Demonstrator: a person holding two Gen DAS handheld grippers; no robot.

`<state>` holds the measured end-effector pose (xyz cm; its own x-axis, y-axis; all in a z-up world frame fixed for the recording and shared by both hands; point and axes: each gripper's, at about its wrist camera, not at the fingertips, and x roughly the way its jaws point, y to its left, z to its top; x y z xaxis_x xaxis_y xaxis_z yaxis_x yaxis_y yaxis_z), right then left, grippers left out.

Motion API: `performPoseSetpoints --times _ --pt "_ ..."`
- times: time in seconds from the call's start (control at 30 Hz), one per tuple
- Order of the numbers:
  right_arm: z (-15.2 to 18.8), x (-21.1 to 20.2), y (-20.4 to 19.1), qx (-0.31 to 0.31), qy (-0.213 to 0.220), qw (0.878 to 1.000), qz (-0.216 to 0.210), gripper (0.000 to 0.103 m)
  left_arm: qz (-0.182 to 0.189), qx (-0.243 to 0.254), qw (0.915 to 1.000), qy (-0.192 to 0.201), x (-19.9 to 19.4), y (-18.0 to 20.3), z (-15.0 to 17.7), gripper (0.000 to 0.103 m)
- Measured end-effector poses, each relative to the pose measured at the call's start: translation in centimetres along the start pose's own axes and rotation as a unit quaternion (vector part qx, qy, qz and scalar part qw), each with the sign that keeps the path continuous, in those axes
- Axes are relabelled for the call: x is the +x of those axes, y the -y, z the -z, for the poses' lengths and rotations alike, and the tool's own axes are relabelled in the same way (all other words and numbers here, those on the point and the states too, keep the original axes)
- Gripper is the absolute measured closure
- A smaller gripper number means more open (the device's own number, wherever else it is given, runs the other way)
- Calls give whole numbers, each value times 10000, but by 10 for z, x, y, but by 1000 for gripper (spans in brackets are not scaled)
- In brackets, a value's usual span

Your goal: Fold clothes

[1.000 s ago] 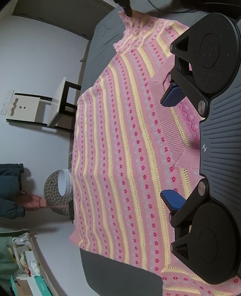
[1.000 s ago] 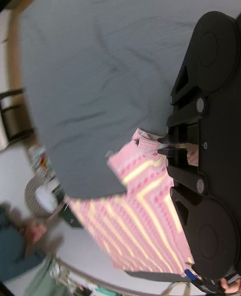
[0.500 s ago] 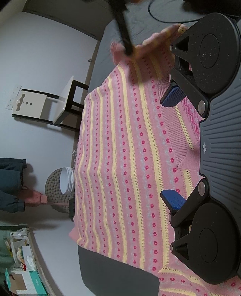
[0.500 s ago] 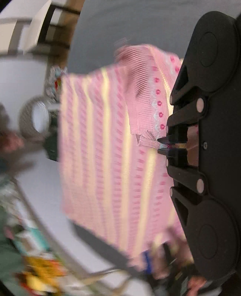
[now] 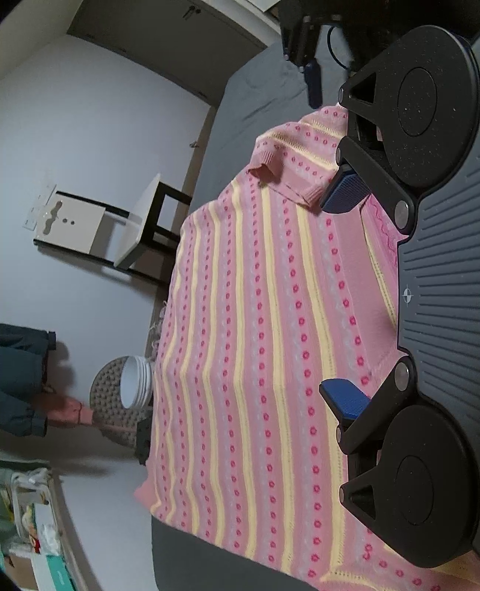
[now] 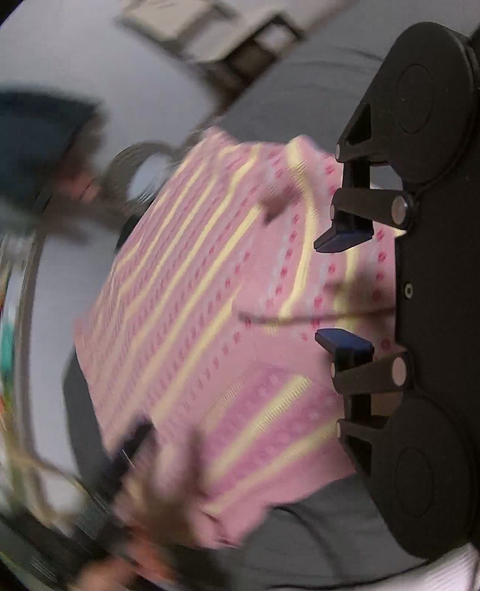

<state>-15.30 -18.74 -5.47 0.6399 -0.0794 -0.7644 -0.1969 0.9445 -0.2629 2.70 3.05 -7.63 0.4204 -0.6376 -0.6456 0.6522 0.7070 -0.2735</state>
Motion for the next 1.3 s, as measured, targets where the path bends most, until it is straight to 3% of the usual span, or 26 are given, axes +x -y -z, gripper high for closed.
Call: performPoseSetpoints --times 0.13,0.23,0.33,0.43,0.57,0.63,1.0,1.07,1.17,1.23,1.3 --pt "-22 18 -21 -242 333 9986 347 63 11 -90 9999 -139 1 2 4 6" --pt "-41 35 15 1104 261 9934 159 64 -87 -21 9998 -151 -1 2 8 6" --pt "-40 57 69 2764 -87 9610 -61 72 -144 -58 9998 -106 -4 -2 7 6" --pt "-30 71 98 3433 -262 9388 38 73 -138 -218 9997 -56 -4 -9 4 6" --pt "-19 96 109 3706 -465 9276 45 76 -129 -387 9991 -102 2 -15 3 6" --pt "-15 103 110 3753 -367 9262 43 98 -135 -386 9991 -147 5 -16 3 6" --pt "-37 103 120 3592 -118 9331 -124 100 -78 -362 9992 -142 7 -16 0 6" --pt "-43 110 121 3611 -188 9322 -154 99 -91 -375 9991 -162 8 -17 1 6" --pt "-43 124 124 3800 -503 9234 -211 91 -115 -360 9991 -214 10 -17 2 6" --pt "-43 116 127 3910 -328 9187 -440 70 -119 -343 9991 -232 10 -17 2 6" --pt "-44 95 127 3875 -44 9195 -660 58 -109 -326 9992 -223 9 -16 2 6"
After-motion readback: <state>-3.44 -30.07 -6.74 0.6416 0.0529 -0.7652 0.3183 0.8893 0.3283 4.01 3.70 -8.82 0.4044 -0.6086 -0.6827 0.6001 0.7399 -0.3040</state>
